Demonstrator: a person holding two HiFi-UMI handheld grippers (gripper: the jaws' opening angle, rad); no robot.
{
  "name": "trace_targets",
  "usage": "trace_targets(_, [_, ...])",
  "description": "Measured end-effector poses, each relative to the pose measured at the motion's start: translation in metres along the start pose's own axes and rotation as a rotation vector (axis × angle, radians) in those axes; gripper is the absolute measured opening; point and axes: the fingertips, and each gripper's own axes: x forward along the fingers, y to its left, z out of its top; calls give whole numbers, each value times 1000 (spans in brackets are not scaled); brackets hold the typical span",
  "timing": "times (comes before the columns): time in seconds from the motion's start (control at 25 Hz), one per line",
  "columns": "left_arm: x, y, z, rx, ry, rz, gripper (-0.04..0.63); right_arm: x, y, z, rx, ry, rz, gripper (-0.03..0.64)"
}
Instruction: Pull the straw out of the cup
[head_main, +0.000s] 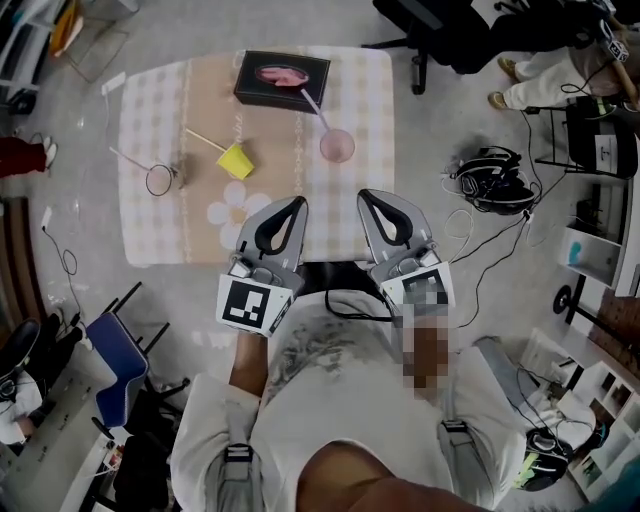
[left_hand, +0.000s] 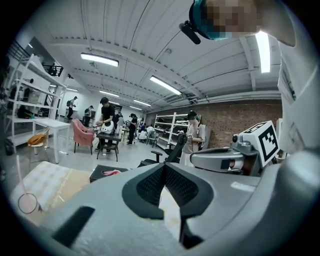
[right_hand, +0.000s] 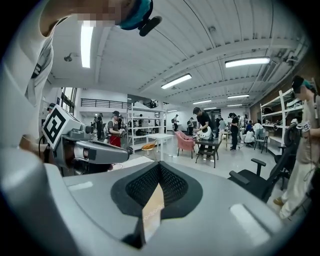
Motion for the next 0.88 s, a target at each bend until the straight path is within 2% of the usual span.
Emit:
trace_targets(0.2, [12,4,-6,-10,-7,0,5,10,-8,1,5,-25,-3,11])
trace_targets(0.44, [31,11,0,-23,-63,18,5,23,-21,-7,4,-14,-5,11])
trace_targets(0.72, [48,20,-9,-40,-48,21,5,39,-31,-19,3,5,3,11])
trace_targets(0.88, [56,26,-26,-42,13,20,5,48,-38,-26,-2,20,6,11])
